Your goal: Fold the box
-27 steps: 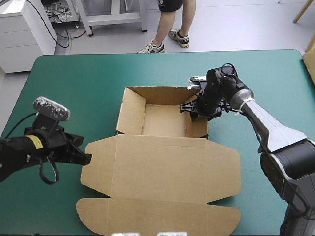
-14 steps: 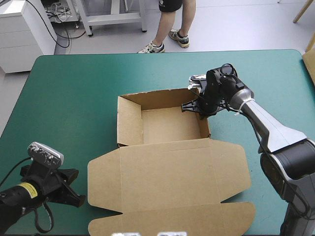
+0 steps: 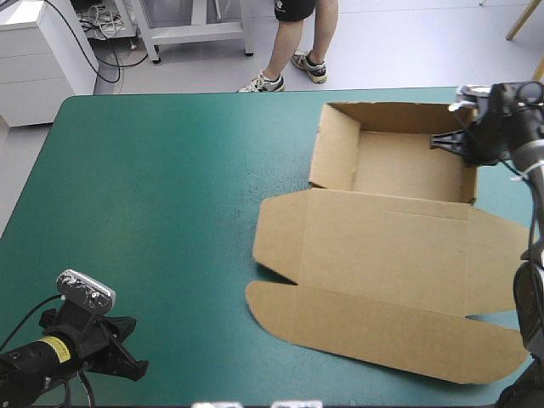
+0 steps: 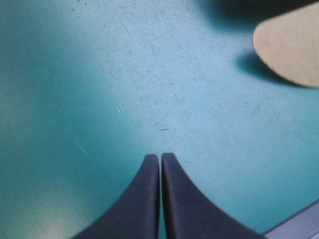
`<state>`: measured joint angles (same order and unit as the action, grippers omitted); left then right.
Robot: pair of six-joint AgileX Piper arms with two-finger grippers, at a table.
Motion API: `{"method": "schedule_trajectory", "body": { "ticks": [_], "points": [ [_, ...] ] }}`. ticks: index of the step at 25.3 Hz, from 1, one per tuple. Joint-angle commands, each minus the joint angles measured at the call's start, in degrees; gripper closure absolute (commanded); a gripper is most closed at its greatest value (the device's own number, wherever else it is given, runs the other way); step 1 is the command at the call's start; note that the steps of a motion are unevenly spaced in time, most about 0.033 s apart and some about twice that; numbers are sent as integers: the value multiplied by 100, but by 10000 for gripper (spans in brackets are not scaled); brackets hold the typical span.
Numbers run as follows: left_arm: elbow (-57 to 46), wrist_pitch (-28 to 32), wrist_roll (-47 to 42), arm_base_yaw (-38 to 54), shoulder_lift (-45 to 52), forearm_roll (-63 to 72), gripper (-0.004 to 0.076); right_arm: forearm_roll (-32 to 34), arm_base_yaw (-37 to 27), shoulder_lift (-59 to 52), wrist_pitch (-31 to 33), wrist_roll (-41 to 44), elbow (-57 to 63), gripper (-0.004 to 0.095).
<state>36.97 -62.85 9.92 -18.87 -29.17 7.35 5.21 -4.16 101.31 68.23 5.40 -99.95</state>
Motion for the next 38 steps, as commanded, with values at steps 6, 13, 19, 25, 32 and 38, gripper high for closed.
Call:
{"method": "schedule_trajectory", "body": {
  "ticks": [6, 13, 19, 25, 32, 38],
  "points": [
    [-66, 231, 2, -6, 41, 53, 731, -18, -2611, -496, -119, -540, -120, 929],
    [-243, 231, 2, -6, 41, 53, 731, -249, -3027, -496, -119, -439, -120, 787],
    [-243, 242, 2, -6, 41, 63, 731, -245, -3027, -496, -119, -479, -120, 554],
    [-243, 242, 2, -6, 41, 98, 731, -259, -3027, -560, -119, -469, -120, 555],
    [-243, 242, 2, -6, 41, 98, 731, -601, -3027, -926, -119, -584, -120, 561],
    [-243, 242, 2, -6, 41, 103, 731, -912, -2861, -1480, -119, -1155, -120, 644]
  ]
}}
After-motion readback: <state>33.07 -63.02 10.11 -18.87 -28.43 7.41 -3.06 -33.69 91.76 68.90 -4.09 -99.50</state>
